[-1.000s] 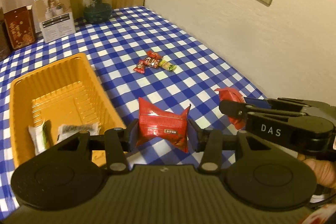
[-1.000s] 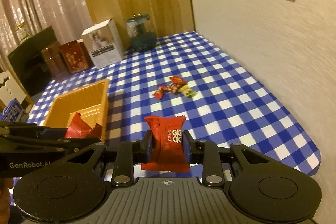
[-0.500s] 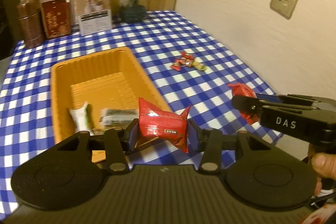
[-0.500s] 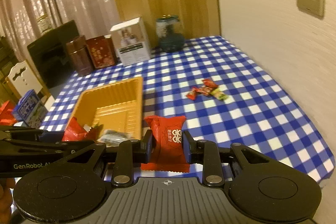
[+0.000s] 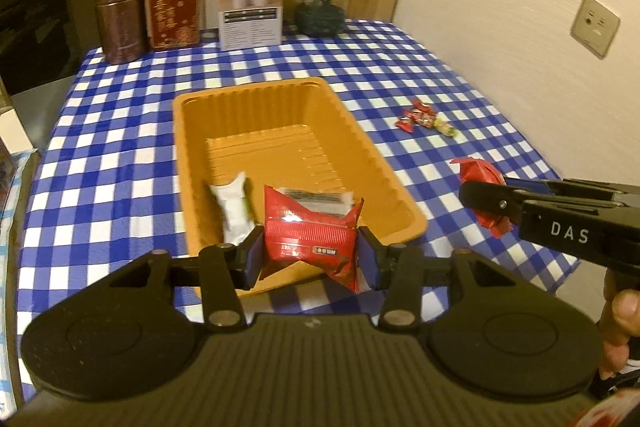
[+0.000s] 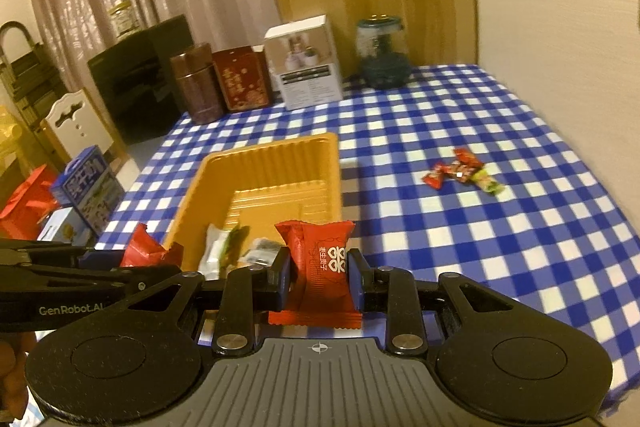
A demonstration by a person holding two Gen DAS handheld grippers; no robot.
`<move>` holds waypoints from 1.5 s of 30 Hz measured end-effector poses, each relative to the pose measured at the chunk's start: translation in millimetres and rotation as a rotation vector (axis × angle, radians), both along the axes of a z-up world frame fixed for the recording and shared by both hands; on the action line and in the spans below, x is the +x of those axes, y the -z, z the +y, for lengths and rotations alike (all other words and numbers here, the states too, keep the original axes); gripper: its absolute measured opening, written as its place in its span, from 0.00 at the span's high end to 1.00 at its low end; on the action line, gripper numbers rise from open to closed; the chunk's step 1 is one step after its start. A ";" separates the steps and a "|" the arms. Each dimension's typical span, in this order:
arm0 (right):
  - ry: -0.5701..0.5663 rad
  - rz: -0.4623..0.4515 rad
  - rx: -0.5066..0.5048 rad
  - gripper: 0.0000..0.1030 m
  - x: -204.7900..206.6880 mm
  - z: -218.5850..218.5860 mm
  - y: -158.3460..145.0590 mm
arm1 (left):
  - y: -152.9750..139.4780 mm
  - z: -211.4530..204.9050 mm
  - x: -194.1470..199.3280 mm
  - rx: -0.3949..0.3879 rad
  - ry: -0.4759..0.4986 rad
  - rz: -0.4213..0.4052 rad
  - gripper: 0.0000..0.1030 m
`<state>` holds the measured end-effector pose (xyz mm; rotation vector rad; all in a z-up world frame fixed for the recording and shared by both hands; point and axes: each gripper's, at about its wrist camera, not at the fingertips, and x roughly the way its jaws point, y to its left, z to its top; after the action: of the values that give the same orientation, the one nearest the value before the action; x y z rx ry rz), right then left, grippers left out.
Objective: Organize snacks
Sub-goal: 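Carry both red candies over the orange tray and open the left gripper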
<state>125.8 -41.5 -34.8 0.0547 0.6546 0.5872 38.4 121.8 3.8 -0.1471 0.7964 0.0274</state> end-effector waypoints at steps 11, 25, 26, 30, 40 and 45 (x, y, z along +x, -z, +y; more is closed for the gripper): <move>-0.071 0.006 -0.019 0.71 25.8 33.0 9.0 | 5.9 19.3 24.1 0.005 -0.023 -0.001 0.57; -0.104 0.020 -0.025 0.71 68.4 57.8 22.4 | 21.2 36.1 65.7 0.017 -0.011 0.014 0.57; -0.107 0.022 -0.024 0.71 71.3 59.9 24.1 | 22.2 38.0 68.7 0.016 -0.011 0.015 0.57; -0.114 0.027 -0.018 0.71 84.6 66.0 33.4 | 27.0 41.7 79.6 0.018 -0.001 0.018 0.57; -0.126 0.042 -0.012 0.71 101.3 74.1 54.5 | 40.3 46.8 101.5 0.026 0.008 0.034 0.56; -0.122 0.038 -0.007 0.71 104.7 75.7 57.0 | 43.0 46.6 109.3 0.024 0.017 0.034 0.55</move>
<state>230.5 34.2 -91.8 0.0196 0.6999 0.7026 147.7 168.4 -39.2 -0.1173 0.8314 0.0237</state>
